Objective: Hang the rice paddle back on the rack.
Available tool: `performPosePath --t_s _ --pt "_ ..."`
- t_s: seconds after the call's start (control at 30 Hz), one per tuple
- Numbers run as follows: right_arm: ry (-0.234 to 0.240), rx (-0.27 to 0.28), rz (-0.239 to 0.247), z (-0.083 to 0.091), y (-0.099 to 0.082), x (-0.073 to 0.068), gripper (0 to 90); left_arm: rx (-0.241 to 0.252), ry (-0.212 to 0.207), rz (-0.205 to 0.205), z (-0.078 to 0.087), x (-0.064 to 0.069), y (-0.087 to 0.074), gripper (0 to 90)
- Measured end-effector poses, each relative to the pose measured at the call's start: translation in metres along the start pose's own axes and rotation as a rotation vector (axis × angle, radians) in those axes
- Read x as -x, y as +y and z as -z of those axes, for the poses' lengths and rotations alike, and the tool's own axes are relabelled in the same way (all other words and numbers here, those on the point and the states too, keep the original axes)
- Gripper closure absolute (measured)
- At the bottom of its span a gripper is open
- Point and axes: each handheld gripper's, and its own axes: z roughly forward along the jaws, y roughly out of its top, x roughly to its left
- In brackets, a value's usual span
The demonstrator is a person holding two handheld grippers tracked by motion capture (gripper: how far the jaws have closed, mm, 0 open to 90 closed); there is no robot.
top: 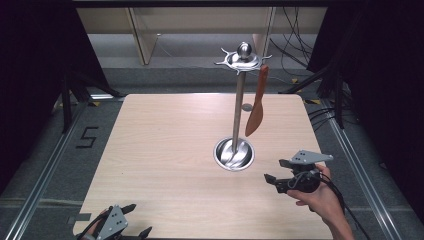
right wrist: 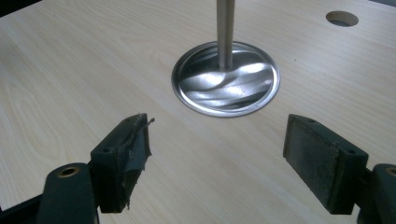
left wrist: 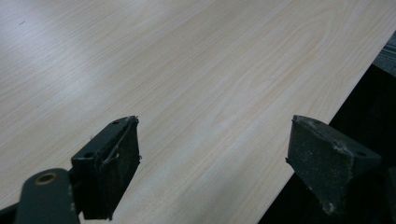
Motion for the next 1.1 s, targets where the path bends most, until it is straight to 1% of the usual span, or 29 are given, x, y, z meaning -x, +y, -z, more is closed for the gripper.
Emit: performPosePath --t_s 0.03,0.07,0.1,0.13,0.17,0.23,0.27,0.3,0.33,0.37,0.47,0.57,0.6,0.63,0.67,0.7,0.73,0.77,0.8,0.83,0.87,0.9,0.93,0.97,1.0,1.03,1.07,1.1 --pt "0.000 0.002 0.012 -0.001 -0.001 0.001 23.7 -0.002 0.000 0.003 0.000 0.000 0.000 16.3" --pt "0.008 -0.012 -0.004 0.000 -0.002 0.000 23.6 -0.003 0.001 0.001 0.000 0.000 0.000 16.2" --pt "0.001 -0.019 -0.006 -0.001 -0.005 0.000 23.5 0.000 0.006 -0.013 0.000 -0.001 0.000 16.2" --pt "-0.009 -0.011 0.003 -0.002 -0.006 0.000 23.4 0.010 0.002 0.003 -0.001 0.001 0.000 16.3" --pt "-0.002 -0.026 0.001 -0.002 -0.007 0.000 23.4 0.010 0.002 0.003 -0.001 0.001 0.000 16.3" --pt "-0.006 -0.017 -0.001 -0.003 -0.009 0.000 23.4 0.008 0.001 0.003 -0.001 0.001 0.000 16.3" --pt "-0.006 -0.025 -0.001 -0.004 -0.012 0.000 23.5 0.010 0.001 0.004 -0.001 0.001 0.000 16.3" --pt "0.004 -0.037 -0.009 -0.003 -0.013 -0.001 23.5 0.010 0.001 0.004 -0.001 0.001 0.000 16.3" --pt "-0.003 -0.030 -0.007 -0.004 -0.015 -0.001 23.5 0.010 0.001 0.002 -0.001 0.000 0.000 16.3" --pt "-0.001 -0.041 -0.015 -0.004 -0.015 -0.002 23.5 0.010 0.001 0.002 -0.001 0.000 0.000 16.2" --pt "0.002 -0.046 -0.022 -0.005 -0.020 -0.003 23.6 0.011 0.002 0.000 -0.001 0.000 0.000 16.2" --pt "0.011 -0.061 -0.019 -0.006 -0.023 -0.003 23.6 0.008 0.001 0.000 -0.001 0.000 0.000 16.2" --pt "0.006 -0.057 -0.023 -0.008 -0.025 -0.004 23.7 0.009 0.002 -0.001 -0.001 0.000 0.000 16.2" --pt "0.007 -0.069 -0.011 -0.008 -0.026 -0.003 23.7 0.009 0.001 -0.001 -0.001 0.000 0.000 16.2" --pt "0.012 -0.074 -0.014 -0.009 -0.029 -0.004 23.7 -0.004 0.006 0.011 -0.001 0.000 -0.001 16.2" --pt "0.012 -0.074 -0.014 -0.009 -0.029 -0.004 23.7 -0.004 0.006 0.011 -0.001 0.000 -0.001 16.2" --pt "0.008 -0.083 -0.023 -0.010 -0.031 -0.005 23.7 0.002 -0.001 0.024 -0.001 0.001 -0.001 16.2" --pt "0.008 -0.083 -0.023 -0.010 -0.031 -0.005 23.7 0.002 -0.001 0.024 -0.001 0.001 -0.001 16.2" --pt "0.011 -0.090 -0.042 -0.011 -0.035 -0.007 23.7 0.003 -0.001 0.024 -0.001 0.001 -0.001 16.2" --pt "0.016 -0.097 -0.025 -0.012 -0.036 -0.006 23.7 -0.007 0.003 0.012 0.000 0.000 -0.001 16.2" --pt "0.015 -0.096 -0.032 -0.013 -0.037 -0.008 23.7 0.012 0.014 0.015 -0.002 0.001 -0.001 16.1" --pt "0.014 -0.101 -0.027 -0.012 -0.038 -0.008 23.7 0.012 0.014 0.015 -0.002 0.001 -0.001 16.1" --pt "0.014 -0.101 -0.027 -0.012 -0.038 -0.008 23.7 -0.007 0.005 0.012 0.000 0.000 -0.001 16.1" --pt "0.014 -0.101 -0.023 -0.015 -0.042 -0.008 23.8 0.006 0.014 0.010 -0.001 0.001 -0.001 16.2" --pt "0.014 -0.101 -0.023 -0.015 -0.042 -0.008 23.8 0.018 0.009 0.022 -0.002 0.001 -0.001 16.2" --pt "0.009 -0.112 -0.011 -0.014 -0.045 -0.008 23.8 0.016 0.008 0.027 -0.002 0.002 -0.001 16.2" --pt "0.009 -0.112 -0.011 -0.014 -0.045 -0.008 23.8 0.018 0.006 0.027 -0.002 0.002 -0.001 16.2" --pt "0.008 -0.115 -0.026 -0.014 -0.048 -0.010 24.0 0.023 0.006 0.024 -0.003 0.002 -0.001 16.2"
